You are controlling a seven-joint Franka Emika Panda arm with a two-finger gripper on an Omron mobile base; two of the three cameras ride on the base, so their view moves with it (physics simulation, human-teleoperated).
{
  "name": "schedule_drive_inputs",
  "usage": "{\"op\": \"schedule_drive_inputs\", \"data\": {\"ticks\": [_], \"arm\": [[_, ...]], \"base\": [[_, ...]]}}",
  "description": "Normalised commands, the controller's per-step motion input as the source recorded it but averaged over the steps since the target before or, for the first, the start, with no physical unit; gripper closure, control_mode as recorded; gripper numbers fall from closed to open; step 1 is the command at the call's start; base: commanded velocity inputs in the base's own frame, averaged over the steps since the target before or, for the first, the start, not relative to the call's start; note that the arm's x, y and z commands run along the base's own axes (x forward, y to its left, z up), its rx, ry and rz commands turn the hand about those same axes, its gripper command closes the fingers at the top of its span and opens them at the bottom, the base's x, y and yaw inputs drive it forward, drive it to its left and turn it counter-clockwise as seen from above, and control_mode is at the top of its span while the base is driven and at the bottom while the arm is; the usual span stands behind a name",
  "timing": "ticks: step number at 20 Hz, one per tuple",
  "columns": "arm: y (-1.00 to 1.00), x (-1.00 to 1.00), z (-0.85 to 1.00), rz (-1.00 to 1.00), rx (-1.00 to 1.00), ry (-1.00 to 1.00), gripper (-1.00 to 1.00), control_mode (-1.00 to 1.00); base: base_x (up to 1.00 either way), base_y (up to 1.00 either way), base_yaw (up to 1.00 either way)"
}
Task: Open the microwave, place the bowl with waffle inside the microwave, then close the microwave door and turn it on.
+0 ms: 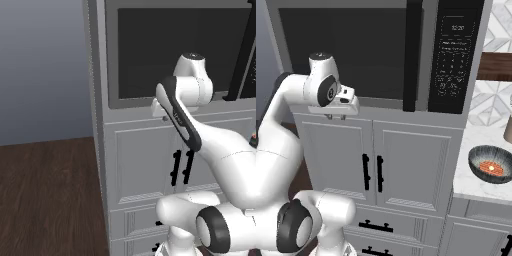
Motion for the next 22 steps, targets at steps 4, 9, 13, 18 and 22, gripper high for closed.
{"op": "schedule_drive_inputs", "data": {"ticks": [4, 9, 13, 18, 22], "arm": [[-0.01, -0.53, 0.00, 0.00, 0.01, -0.06, -1.00, -1.00], [-0.06, -0.99, 0.00, 0.00, 0.04, -0.15, -1.00, -1.00], [-0.19, -0.82, -0.25, -0.05, 0.04, -0.06, -1.00, -1.00], [-0.04, -0.30, -0.15, -0.04, 0.01, -0.01, -1.00, -1.00], [-0.01, -0.18, 0.00, -0.01, 0.03, 0.00, -1.00, -1.00]], "base": [[0.00, 0.00, 0.00], [0.00, 0.00, 0.00], [0.00, 0.00, 0.00], [0.00, 0.00, 0.00], [0.00, 0.00, 0.00]]}}
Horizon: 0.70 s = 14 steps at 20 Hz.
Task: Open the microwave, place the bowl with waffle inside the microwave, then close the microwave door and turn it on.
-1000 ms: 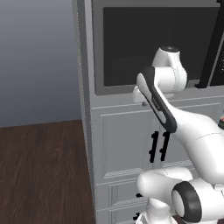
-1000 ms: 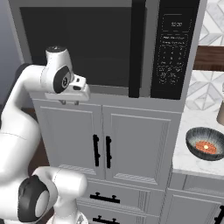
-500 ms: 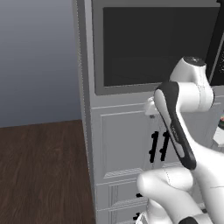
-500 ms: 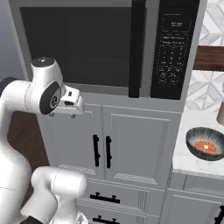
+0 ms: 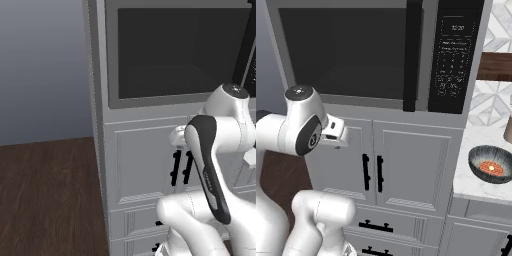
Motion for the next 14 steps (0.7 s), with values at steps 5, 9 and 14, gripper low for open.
{"op": "schedule_drive_inputs", "data": {"ticks": [5, 9, 14], "arm": [[-0.04, -0.10, 0.00, -0.01, 0.02, 0.00, -1.00, 1.00], [0.00, 0.00, 0.00, 0.00, 0.00, 0.00, -1.00, 1.00], [0.00, 0.00, 0.00, 0.00, 0.00, 0.00, -1.00, 1.00]], "base": [[-0.14, -0.20, 0.00], [-0.17, -0.71, 0.00], [-0.12, -0.76, 0.00]]}}
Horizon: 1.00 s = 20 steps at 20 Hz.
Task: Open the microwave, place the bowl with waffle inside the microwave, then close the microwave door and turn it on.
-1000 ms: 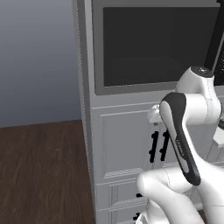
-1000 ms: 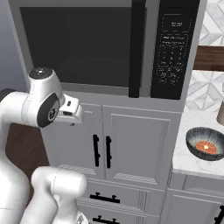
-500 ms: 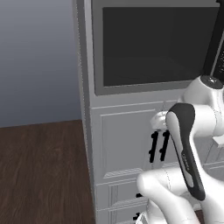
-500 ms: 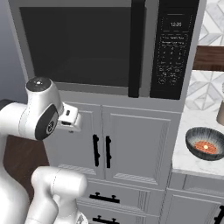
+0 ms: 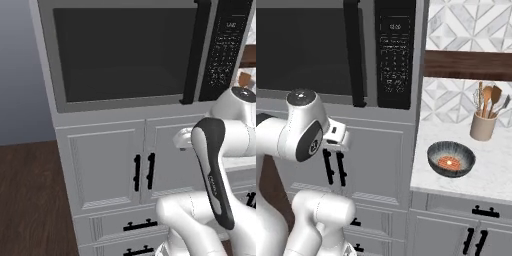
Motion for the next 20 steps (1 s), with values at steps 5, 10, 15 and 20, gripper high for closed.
{"op": "schedule_drive_inputs", "data": {"ticks": [5, 10, 15, 20], "arm": [[0.00, 0.00, 0.00, 0.00, 0.00, 0.00, -1.00, 1.00], [-0.04, 0.00, 0.00, 0.00, 0.01, -0.01, -1.00, -1.00], [0.05, -0.12, 0.04, 0.01, 0.01, -0.22, -1.00, -1.00], [0.24, -0.07, 0.26, 0.00, 0.00, -0.59, -1.00, -1.00]], "base": [[-0.08, -0.71, 0.00], [-0.02, -0.41, 0.00], [0.00, 0.00, 0.00], [0.00, 0.00, 0.00]]}}
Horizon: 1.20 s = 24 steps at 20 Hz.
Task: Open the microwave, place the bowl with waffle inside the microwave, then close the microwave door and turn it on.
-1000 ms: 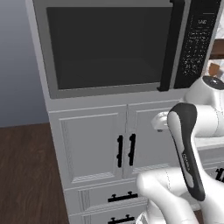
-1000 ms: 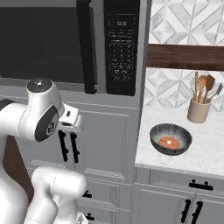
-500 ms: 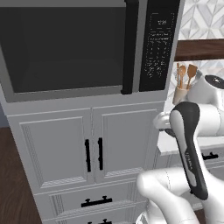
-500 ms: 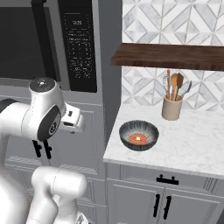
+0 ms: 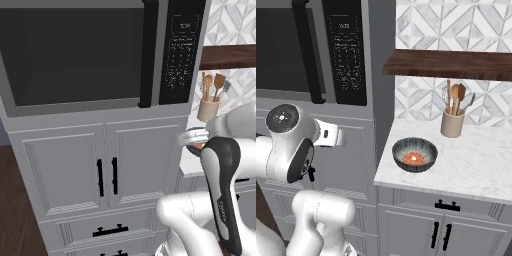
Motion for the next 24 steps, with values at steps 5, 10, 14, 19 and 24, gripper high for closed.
{"op": "schedule_drive_inputs", "data": {"ticks": [5, 10, 14, 19, 24], "arm": [[0.16, 0.00, 0.51, 0.00, 0.00, -0.51, -1.00, -1.00], [0.05, 0.00, 0.54, 0.00, 0.00, -0.47, -1.00, -1.00], [0.22, 0.00, 0.34, 0.00, 0.00, -0.36, -1.00, -1.00], [0.25, 0.00, 0.26, -0.02, 0.00, -0.28, -1.00, -1.00], [0.32, 0.00, 0.22, -0.06, 0.00, -0.16, -1.00, -1.00]], "base": [[0.00, 0.00, 0.00], [0.00, 0.00, 0.00], [0.00, 0.00, 0.00], [0.00, 0.00, 0.00], [0.00, 0.00, 0.00]]}}
